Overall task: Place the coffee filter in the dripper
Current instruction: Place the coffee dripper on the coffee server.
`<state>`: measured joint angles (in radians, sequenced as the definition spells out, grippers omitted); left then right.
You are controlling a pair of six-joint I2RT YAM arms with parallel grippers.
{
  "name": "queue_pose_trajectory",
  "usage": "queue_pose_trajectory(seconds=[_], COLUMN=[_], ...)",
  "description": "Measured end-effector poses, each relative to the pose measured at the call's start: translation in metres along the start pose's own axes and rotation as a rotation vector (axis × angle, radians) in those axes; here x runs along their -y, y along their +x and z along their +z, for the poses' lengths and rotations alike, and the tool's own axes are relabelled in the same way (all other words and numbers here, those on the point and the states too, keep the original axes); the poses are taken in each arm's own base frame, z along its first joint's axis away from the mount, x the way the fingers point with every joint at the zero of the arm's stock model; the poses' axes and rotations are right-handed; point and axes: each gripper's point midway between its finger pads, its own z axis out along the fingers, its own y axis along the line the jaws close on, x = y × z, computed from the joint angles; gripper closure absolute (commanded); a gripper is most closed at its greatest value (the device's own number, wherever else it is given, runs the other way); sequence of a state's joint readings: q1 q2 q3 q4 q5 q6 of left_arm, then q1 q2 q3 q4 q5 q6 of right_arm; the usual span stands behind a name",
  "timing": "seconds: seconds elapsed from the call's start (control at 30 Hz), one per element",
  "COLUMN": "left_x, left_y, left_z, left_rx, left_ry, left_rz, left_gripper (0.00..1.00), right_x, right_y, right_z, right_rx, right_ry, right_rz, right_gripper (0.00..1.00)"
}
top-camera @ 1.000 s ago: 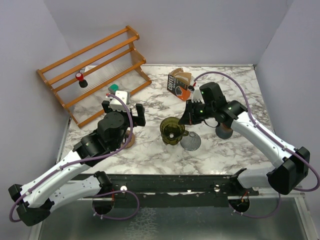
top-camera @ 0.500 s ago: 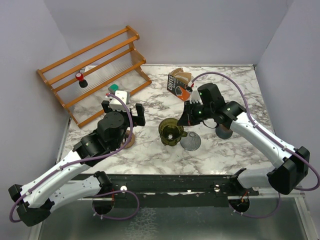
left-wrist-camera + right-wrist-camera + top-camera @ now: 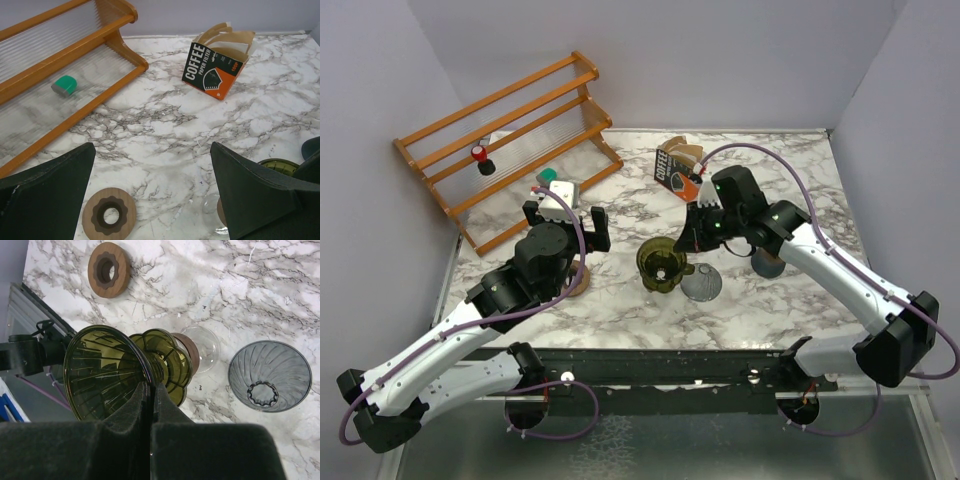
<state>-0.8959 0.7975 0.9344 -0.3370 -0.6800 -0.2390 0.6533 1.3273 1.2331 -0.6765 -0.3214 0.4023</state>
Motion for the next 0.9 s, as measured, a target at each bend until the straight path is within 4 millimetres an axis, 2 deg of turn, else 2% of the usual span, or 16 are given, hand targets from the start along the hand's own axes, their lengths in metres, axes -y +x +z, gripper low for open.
queue_pose_trajectory(seconds=[0.9], left_x=[-0.001], left_y=[0.0], left_z=[0.0], left_rx=[0.001], left_ry=[-0.003], left_rz=[-0.001], left_gripper=[0.01], right_x=[-0.013], right_y=[-0.003], right_z=[0.001], right_rx=[-0.006], right_ry=[-0.01], right_rz=[-0.011], right_gripper=[0.99])
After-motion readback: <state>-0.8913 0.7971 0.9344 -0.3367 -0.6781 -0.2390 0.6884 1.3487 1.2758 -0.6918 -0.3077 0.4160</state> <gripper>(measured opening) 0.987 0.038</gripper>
